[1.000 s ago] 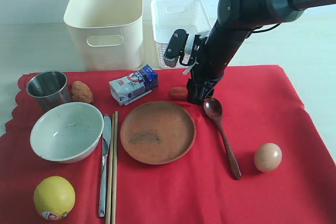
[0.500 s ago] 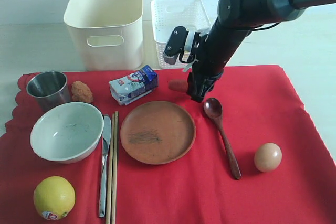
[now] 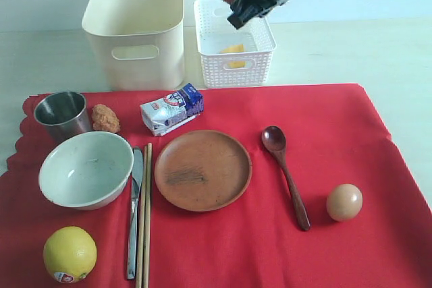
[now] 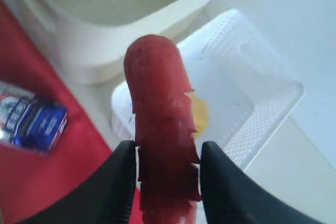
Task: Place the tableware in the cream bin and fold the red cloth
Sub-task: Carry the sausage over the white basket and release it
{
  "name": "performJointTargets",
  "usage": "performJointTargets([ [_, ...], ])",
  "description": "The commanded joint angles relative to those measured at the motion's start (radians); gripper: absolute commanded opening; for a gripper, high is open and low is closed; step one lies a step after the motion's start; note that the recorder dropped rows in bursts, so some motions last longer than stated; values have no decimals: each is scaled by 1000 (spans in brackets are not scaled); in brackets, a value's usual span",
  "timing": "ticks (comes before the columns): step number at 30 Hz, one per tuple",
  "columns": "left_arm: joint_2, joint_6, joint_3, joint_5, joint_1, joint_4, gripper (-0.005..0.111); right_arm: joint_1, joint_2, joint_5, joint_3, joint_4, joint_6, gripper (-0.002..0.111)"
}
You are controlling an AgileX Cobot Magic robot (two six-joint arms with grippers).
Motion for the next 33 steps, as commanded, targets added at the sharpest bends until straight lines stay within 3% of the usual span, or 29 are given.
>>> performJointTargets([
  [1,-6,-3,4,-8,1,-7,0,-17,46,-26,-100,-17,120,0],
  [17,-6,-2,4,-8,1,-7,0,-75,404,-22,-412,-17,213,0],
  [33,-6,0,4,-8,1,-7,0,-75,526,31,-469,17,213,0],
])
